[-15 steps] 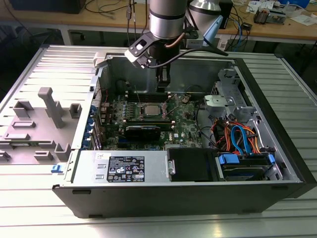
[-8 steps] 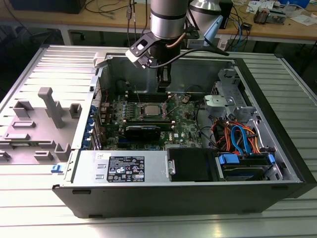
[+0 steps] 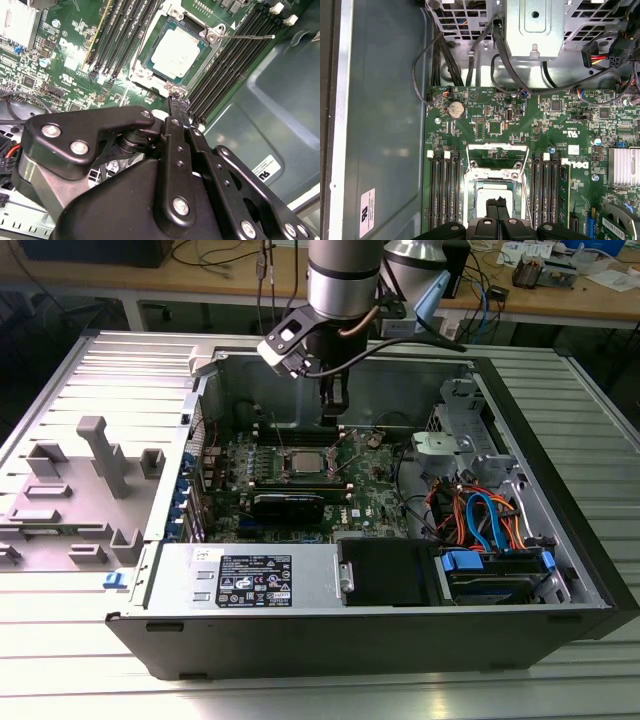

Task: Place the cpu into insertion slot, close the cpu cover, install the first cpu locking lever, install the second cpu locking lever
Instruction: 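Close the cpu cover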

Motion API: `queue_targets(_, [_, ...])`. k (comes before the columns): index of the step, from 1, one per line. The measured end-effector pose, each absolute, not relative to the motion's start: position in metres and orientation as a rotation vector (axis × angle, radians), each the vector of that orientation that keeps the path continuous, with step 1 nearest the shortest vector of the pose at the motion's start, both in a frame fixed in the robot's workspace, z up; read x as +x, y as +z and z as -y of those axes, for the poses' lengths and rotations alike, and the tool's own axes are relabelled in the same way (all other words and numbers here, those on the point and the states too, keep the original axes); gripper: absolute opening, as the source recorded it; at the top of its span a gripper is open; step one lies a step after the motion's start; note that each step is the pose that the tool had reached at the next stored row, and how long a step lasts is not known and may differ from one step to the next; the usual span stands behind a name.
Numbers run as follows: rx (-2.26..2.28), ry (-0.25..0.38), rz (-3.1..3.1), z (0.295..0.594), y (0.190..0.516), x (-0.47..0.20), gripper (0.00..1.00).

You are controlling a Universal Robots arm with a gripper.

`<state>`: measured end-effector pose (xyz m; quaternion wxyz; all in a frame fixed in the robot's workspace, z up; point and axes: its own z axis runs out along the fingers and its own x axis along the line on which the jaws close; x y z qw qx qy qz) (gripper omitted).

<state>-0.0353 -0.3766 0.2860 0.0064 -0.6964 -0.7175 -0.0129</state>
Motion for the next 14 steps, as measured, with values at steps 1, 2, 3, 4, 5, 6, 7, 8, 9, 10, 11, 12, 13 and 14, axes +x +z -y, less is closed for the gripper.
queue_targets(1, [-2.179,-0.04,2.245,0.3766,0.286,-0.0349,0.11])
queue_targets(2, [-2.179,-0.04,2.245,0.3766,0.2861,-0.0344,0.11])
queue_targets(3, [-2.179,-0.04,2.245,0.3766,0.286,-0.0333,0.11])
queue_targets(4, [-2.179,-0.04,2.245,0.3766,0.286,-0.0321,0.11])
queue_targets(5, [-2.179,-0.04,2.245,0.3766,0.286,-0.0314,0.11])
queue_targets(6, [-2.179,-0.04,2.245,0.3766,0.286,-0.0308,0.11])
queue_targets(7, [-2.179,-0.04,2.245,0.3766,0.286,-0.0303,0.11])
queue_targets(8, [-2.179,-0.04,2.245,0.3766,0.286,-0.0296,0.11])
queue_targets(9, [-2.179,-0.04,2.245,0.3766,0.286,-0.029,0.11])
queue_targets(10, [-2.179,-0.04,2.245,0.3766,0.286,-0.0284,0.11])
queue_targets(11, [-2.179,-0.04,2.245,0.3766,0.286,-0.0277,0.11])
queue_targets(12, [-2.179,-0.04,2.245,0.3766,0.286,-0.0271,0.11])
queue_targets(13, [-2.179,-0.04,2.245,0.3766,0.286,-0.0267,0.11])
queue_targets(14, [-2.179,-0.04,2.245,0.3766,0.2861,-0.0264,0.11])
